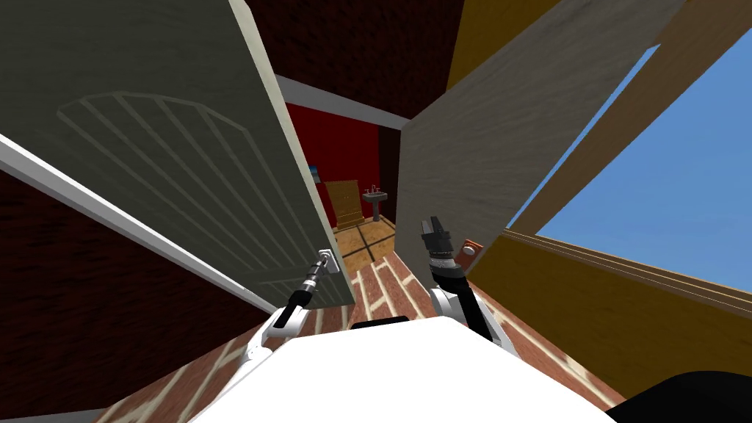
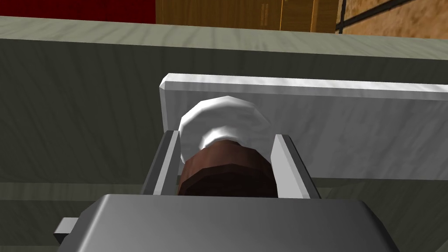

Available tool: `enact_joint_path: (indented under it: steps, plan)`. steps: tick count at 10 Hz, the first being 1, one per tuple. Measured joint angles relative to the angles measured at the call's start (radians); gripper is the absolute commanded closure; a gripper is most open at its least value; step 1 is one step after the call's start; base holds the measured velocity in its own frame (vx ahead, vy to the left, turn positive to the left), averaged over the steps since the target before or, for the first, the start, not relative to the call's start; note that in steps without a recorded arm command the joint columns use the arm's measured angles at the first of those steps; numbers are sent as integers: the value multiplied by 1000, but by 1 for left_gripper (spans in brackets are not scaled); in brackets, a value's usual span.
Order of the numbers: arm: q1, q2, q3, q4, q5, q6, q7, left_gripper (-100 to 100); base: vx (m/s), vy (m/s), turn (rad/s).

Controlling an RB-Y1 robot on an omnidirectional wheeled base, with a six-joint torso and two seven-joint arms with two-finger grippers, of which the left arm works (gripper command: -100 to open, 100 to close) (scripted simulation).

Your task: Pull the door open

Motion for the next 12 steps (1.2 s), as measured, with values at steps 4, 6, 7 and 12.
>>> enact_joint_path:
  steps: [4,6,7,12]
  plan:
    - [39,39,-26,-16,1,-37,29,100,-184,85,-130]
    - [62,71,-40,-29,2,-68,49,100,-219,83,-105]
    - [75,88,-49,-33,3,-83,62,100,-182,123,-119]
    - [122,137,-78,-47,4,-134,97,100,-170,82,-109]
